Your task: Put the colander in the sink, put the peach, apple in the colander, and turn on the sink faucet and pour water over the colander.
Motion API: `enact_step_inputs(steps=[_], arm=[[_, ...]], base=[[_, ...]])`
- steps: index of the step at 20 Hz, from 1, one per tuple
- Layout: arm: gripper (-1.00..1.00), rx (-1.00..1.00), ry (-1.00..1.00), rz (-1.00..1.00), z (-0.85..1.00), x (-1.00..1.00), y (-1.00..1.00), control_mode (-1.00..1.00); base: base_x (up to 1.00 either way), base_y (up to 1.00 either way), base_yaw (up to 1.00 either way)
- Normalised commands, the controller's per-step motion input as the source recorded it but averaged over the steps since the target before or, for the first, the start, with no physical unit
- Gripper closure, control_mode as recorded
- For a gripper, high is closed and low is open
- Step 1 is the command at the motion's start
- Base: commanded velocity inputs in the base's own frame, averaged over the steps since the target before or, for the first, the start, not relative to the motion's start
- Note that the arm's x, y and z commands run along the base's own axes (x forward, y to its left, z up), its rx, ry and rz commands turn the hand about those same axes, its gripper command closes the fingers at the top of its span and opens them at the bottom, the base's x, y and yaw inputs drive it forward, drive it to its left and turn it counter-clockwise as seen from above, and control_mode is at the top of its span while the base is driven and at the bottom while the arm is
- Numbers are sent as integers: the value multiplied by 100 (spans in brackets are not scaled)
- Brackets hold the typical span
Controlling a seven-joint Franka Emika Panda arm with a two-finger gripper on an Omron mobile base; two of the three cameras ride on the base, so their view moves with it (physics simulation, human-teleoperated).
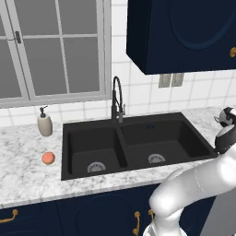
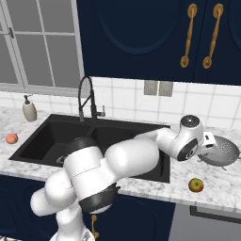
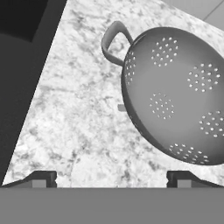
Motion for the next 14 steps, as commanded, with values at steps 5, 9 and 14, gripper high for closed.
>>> enact_step_inputs(steps=[5, 9, 14], arm=[[-100, 0, 1, 4, -9, 13, -8, -100], [-100, 0, 4, 3, -19, 11, 0, -100], [-100, 0, 3, 3, -9, 20, -3, -100]], base=[[0, 0, 0], [0, 0, 0], [0, 0, 0]])
